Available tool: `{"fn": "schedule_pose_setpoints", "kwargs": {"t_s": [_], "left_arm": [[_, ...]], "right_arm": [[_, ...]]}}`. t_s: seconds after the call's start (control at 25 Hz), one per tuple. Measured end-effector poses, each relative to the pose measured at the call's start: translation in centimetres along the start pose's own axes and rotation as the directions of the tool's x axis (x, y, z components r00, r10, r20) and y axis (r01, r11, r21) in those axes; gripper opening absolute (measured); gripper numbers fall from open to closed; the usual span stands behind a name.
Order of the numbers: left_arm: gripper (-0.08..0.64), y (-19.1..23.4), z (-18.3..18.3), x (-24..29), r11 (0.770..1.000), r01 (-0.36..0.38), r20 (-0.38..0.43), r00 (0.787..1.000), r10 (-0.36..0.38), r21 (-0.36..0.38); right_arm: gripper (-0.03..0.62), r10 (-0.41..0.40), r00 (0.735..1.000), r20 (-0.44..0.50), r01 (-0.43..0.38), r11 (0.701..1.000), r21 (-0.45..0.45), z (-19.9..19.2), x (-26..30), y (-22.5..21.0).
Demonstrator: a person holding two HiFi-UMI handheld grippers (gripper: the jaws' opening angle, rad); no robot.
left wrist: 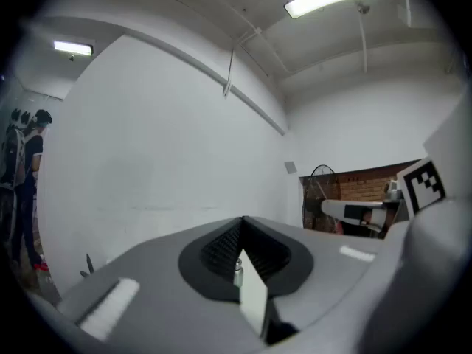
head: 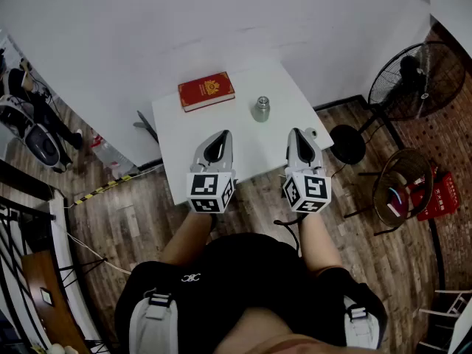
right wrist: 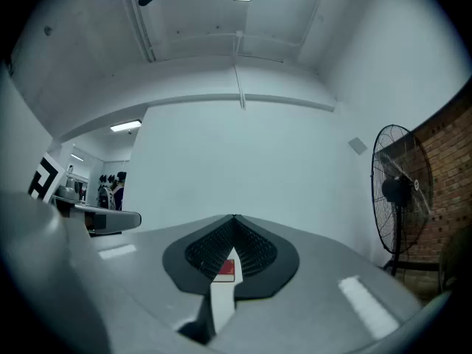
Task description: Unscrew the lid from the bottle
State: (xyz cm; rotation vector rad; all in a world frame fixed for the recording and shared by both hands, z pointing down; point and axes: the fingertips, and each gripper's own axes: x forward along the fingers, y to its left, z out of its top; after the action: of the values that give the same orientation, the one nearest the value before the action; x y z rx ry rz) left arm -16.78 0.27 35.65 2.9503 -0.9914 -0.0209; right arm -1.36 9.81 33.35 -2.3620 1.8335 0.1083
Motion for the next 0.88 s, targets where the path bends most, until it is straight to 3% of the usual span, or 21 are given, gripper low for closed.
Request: {"fn": "schedule_pose_setpoints", "kwargs": {"t_s": [0.48, 0.88], "left_arm": [[0.052, -3.5, -0.6, -1.1, 0.999, -0.032, -0.003, 0.999, 0.032, 0.007], [0.052, -5.9, -1.4, 2.0, 1.0, -0.016, -0.003, 1.0, 0.016, 0.001]], "right_arm": [[0.0, 0.022, 1.0, -0.006, -0.022, 1.0, 0.012, -0.2, -2.8, -3.4], [0.0, 0.044, 0.999, -0.001, -0.044, 0.999, -0.009, -0.6, -1.5, -5.5]]}}
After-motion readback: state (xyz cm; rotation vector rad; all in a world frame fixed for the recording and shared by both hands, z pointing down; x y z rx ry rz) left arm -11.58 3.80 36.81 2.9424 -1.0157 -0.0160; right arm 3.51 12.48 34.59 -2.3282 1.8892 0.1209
